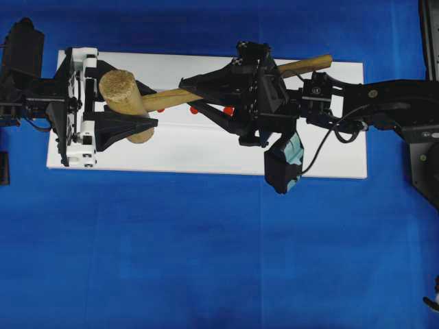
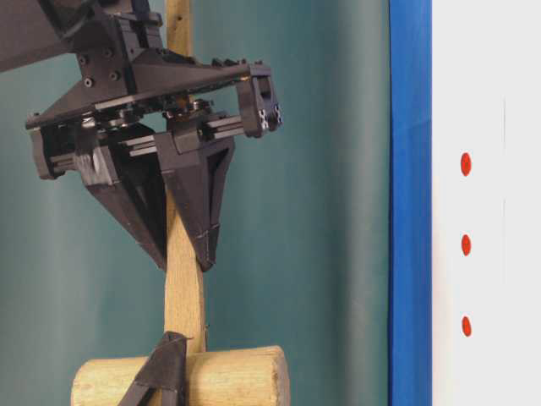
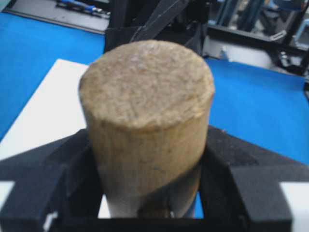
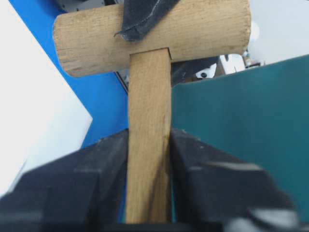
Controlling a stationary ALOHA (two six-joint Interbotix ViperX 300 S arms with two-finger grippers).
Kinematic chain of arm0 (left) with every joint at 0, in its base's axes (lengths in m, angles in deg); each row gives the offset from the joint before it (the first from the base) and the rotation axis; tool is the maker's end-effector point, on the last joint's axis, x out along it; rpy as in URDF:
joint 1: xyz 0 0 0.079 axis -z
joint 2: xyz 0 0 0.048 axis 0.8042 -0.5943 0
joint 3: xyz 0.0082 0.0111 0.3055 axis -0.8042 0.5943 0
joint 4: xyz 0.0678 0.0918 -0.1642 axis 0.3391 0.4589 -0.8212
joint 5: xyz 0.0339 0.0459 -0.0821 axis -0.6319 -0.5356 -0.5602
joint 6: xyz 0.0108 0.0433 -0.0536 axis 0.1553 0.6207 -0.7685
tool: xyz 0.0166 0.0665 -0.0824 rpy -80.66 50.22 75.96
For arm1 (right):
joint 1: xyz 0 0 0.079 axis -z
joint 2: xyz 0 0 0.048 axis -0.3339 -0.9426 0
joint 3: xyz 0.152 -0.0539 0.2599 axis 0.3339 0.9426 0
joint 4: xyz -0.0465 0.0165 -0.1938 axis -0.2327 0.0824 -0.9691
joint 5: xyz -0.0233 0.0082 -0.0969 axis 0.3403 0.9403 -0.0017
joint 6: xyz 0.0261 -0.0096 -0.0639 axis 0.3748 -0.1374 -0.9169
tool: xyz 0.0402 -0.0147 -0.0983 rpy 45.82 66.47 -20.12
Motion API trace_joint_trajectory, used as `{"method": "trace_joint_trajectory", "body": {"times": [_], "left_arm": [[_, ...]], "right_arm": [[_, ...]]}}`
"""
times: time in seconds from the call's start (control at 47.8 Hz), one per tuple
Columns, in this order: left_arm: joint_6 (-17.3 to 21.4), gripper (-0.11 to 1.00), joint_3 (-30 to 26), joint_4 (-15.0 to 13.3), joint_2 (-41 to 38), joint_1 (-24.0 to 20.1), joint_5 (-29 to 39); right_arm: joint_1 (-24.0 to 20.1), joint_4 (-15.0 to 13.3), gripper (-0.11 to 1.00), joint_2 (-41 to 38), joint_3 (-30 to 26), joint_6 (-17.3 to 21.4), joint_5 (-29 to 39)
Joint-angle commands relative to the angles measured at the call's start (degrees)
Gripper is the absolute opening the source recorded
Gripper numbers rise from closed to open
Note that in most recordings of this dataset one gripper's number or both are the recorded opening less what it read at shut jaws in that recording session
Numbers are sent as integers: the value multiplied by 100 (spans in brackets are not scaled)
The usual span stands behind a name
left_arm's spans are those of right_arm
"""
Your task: Hit the mark with a hammer.
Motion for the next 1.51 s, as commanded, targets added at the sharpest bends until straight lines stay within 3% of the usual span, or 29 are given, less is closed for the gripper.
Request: {"method": "trace_joint_trajectory", "body": {"times": [0.0,0.188,0.293,0.607,0.817,1.068,1.319,1.403,1.487], "left_arm": [[18,44,-70,18,105,-9,-44],[35,44,-70,18,105,-9,-26],[114,44,-70,26,105,-9,-26],[896,44,-88,26,158,-9,202],[1740,44,-62,26,378,176,334],[1872,44,-35,26,448,220,422],[1872,44,-79,26,378,229,466],[1872,44,-88,26,360,237,475],[1872,44,-88,26,369,237,475]], "right_arm": [[-9,132,29,176,-149,18,0],[-62,413,84,237,-79,18,-79],[-105,580,98,281,-44,26,88],[-97,2426,98,501,-70,316,958],[-9,3252,98,501,-105,334,1450],[-9,3744,97,501,-123,334,1617],[-9,3911,91,431,-237,334,1617],[0,3902,81,378,-299,325,1635],[18,3902,57,360,-334,325,1740]]}}
